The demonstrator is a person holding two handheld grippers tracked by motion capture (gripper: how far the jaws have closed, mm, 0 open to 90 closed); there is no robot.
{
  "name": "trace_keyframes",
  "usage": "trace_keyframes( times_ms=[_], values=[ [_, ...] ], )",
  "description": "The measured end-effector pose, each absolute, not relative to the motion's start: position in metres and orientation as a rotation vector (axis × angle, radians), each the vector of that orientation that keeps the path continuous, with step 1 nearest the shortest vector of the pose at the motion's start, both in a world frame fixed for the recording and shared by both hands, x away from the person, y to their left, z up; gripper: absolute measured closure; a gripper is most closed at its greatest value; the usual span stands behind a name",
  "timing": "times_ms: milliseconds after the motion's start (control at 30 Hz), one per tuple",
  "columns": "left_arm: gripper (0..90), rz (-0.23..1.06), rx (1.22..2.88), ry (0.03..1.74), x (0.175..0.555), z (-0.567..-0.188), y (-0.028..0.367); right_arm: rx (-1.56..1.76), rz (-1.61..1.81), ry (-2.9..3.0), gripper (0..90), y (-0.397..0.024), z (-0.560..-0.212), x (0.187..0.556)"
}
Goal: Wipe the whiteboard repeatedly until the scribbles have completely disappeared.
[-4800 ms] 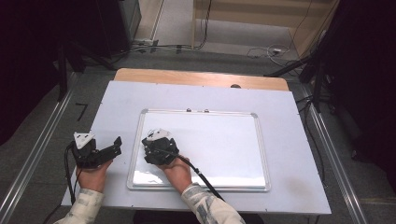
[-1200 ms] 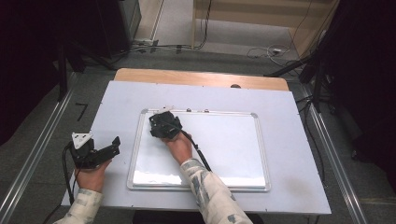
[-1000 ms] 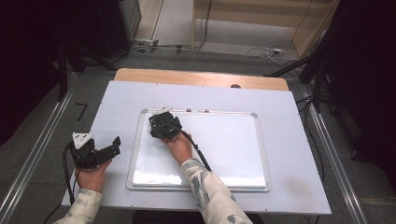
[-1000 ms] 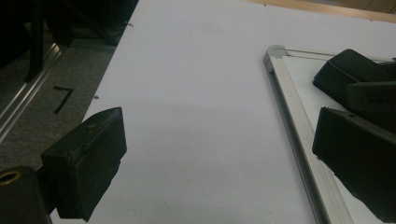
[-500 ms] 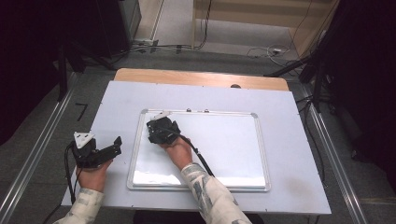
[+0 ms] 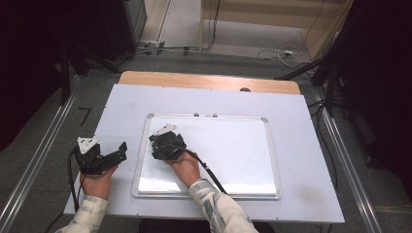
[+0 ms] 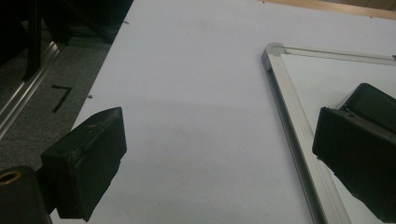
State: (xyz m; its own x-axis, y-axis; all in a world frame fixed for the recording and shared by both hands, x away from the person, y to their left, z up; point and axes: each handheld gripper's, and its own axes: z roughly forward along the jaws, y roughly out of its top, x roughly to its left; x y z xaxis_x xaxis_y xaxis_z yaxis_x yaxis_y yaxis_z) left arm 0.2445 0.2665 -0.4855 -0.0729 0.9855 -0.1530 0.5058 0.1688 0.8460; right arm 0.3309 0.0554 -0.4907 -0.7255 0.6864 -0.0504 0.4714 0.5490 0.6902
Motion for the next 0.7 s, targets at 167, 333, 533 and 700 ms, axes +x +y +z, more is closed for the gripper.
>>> trace_keyframes(
  times_ms=[167,333,533,700],
  values=[
    [3.3,0.798,1.435,1.691,0.245,-0.486,0.266,0.938,0.966,2.485,39.8,0.054,-0.491,0.32],
    [3.3,0.796,1.438,1.69,0.245,-0.486,0.266,0.919,0.972,2.494,39.7,0.053,-0.491,0.313],
    [3.3,0.798,1.436,1.693,0.244,-0.486,0.266,0.944,0.976,2.488,39.7,0.054,-0.491,0.318],
    [3.3,0.795,1.429,1.697,0.243,-0.486,0.269,0.971,0.964,2.472,39.7,0.056,-0.491,0.332]
  ],
)
